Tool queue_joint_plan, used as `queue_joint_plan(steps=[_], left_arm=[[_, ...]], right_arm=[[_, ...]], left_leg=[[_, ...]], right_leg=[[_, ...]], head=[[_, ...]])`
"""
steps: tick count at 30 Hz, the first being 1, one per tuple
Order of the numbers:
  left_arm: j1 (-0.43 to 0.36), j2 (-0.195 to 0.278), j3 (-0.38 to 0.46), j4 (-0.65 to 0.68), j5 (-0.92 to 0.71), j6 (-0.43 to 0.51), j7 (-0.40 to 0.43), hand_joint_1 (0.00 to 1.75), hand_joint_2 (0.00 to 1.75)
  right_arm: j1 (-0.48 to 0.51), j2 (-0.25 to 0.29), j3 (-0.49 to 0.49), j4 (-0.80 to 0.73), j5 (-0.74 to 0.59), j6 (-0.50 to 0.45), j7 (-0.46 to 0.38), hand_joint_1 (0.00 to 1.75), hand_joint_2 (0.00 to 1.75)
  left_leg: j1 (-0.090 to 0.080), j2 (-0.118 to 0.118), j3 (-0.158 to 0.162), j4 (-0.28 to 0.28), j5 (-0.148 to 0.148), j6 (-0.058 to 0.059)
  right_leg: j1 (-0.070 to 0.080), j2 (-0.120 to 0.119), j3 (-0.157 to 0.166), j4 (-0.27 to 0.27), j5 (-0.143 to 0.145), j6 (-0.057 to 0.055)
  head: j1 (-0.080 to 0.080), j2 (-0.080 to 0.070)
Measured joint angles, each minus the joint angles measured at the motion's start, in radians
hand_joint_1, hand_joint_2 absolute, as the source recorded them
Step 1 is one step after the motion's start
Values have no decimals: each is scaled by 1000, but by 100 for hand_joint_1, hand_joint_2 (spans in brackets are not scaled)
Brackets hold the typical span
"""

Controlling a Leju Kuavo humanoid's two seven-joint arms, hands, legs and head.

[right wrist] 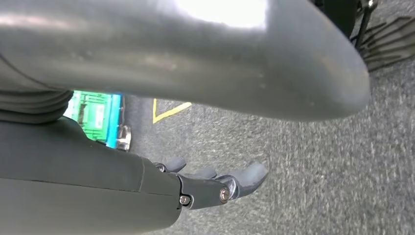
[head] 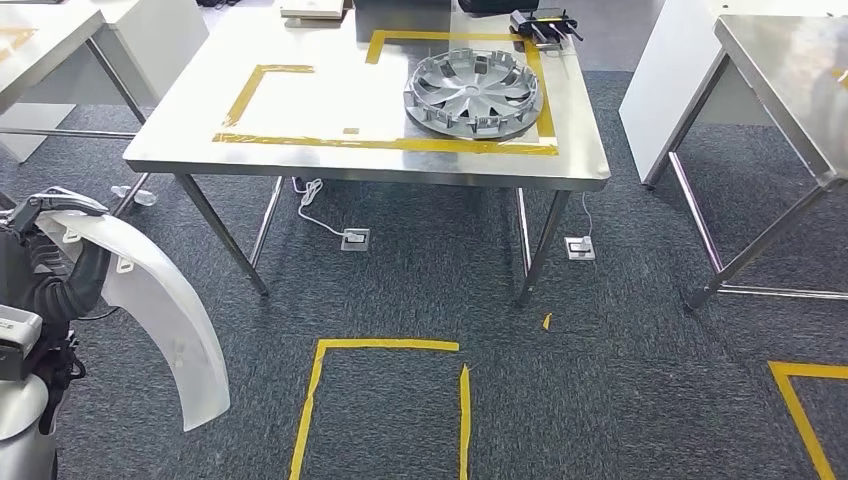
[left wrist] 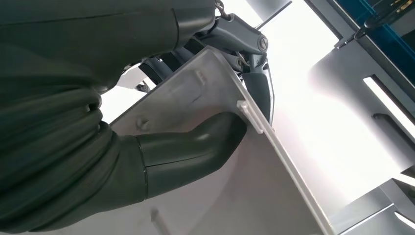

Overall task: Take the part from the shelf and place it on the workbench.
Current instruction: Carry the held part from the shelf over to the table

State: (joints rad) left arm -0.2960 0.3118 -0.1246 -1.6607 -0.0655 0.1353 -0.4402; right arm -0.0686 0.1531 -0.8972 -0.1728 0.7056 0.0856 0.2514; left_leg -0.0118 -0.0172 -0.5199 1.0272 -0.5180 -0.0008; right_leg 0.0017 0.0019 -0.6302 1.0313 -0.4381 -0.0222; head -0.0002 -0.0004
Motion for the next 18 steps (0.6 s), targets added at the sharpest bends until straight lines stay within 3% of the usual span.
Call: queue_joint_plan(steps=[2,5,7,8,10,12,16,18], left_arm=[[-6,2,-2,0,0,1,-1,175,175],[-9,4,-5,4,0,4,-1,175,175],[-2,3,-8,7,0,5,-1,175,175],[0,3,-10,8,0,5,-1,175,175],[4,3,-11,8,0,6,-3,175,175],[9,3,-13,8,-1,7,-4,175,175],[18,3,-15,4,-6,8,-5,175,175],[18,3,-15,1,-7,8,-5,175,175]], right_arm=[[-1,0,0,0,-1,0,5,0,0],[-2,0,-2,0,-2,0,3,0,0],[0,0,-3,0,-2,0,2,0,0],[1,0,-4,0,-2,0,3,0,0],[1,0,-6,0,-3,1,3,0,0],[0,0,-6,0,-3,1,-1,0,0],[0,0,-7,0,-4,1,-2,0,0],[-2,0,-7,0,-4,1,2,0,0]], left_leg=[[1,3,-14,44,-9,-10],[13,7,-124,217,-61,-30],[22,9,-179,268,-71,-40],[25,10,-179,241,-46,-43],[30,14,-140,112,44,-45],[26,19,-106,14,84,-38],[22,16,-91,-4,81,-4],[24,14,-75,-10,74,9]], right_leg=[[-6,0,21,-6,-5,-12],[-10,0,46,-8,-25,-17],[-12,0,64,-8,-43,-14],[-14,1,76,-7,-52,-11],[-19,1,100,-7,-72,-2],[-21,1,116,-8,-88,11],[-19,-1,117,12,-92,33],[-20,0,66,100,-104,38]], head=[[-4,0],[-9,0],[-9,0],[-9,0],[-9,0],[-12,0],[-12,0],[-11,0]])
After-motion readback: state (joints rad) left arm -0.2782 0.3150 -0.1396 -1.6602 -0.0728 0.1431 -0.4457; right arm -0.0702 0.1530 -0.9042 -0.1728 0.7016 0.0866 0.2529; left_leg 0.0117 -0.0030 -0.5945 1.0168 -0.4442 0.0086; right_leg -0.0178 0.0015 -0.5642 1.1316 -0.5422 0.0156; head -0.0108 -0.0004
